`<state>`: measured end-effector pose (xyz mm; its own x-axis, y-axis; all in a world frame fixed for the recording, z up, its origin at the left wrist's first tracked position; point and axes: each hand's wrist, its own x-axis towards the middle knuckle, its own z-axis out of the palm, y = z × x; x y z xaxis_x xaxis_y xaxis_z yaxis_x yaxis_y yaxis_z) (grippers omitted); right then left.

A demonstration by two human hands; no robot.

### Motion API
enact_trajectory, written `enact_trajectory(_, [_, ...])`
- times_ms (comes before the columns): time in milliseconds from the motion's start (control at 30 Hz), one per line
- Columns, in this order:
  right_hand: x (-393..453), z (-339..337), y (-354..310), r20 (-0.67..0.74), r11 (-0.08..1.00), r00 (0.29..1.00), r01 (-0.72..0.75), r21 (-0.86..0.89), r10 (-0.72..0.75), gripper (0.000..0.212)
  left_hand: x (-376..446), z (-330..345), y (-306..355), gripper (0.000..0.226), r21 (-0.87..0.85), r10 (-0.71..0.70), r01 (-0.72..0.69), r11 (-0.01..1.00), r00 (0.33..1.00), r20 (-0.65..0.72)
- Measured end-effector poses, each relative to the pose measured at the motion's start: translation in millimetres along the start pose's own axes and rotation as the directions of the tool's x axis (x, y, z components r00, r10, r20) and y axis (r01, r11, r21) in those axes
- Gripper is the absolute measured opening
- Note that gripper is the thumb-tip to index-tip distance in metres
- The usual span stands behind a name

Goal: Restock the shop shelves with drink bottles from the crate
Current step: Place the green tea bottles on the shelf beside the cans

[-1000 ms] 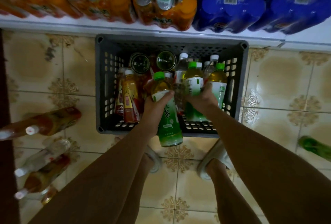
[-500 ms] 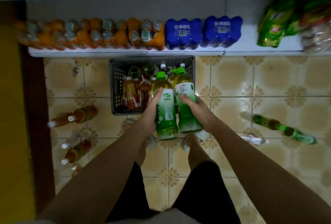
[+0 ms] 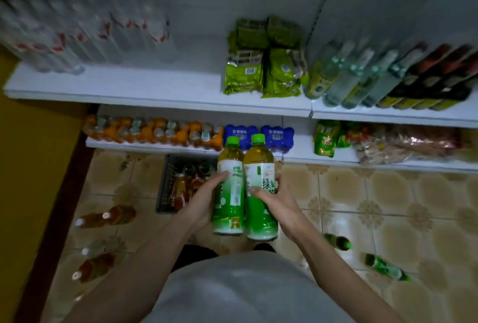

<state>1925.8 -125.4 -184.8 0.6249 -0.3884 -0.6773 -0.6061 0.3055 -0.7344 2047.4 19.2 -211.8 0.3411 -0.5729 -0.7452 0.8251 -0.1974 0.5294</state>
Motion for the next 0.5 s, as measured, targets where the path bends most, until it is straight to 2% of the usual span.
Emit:
enact_trajectory(133, [-21.7, -1.6, -22.5, -0.105, 0.992, 0.99, 0.104, 0.072, -0.097, 0.061, -18.6, 30.6, 18.5, 0.057, 0.057, 0.125, -0.13, 0.99, 0.989, 0.083])
enact_trajectory(233, [-38.2, 5.6, -33.1, -0.19, 0.978, 0.971, 0.171, 0.116, -0.147, 0.058, -34.0, 41.2, 36.0, 0.043, 0.09, 0.171, -0.182, 0.979, 0.978, 0.124])
enact_trajectory(333, [-55.1, 11.8, -38.1, -0.258, 0.959, 0.949, 0.229, 0.166, -0.182, 0.055, -44.2, 46.5, 49.6, 0.058, 0.144, 0.186, -0.221, 0.965, 0.957, 0.224])
enact_trajectory(500, [-78.6, 19.2, -41.9, -0.375, 0.902, 0.904, 0.325, 0.283, -0.208, 0.034, -56.8, 62.8, 67.7, 0.065, 0.217, 0.168, -0.243, 0.946, 0.935, 0.312])
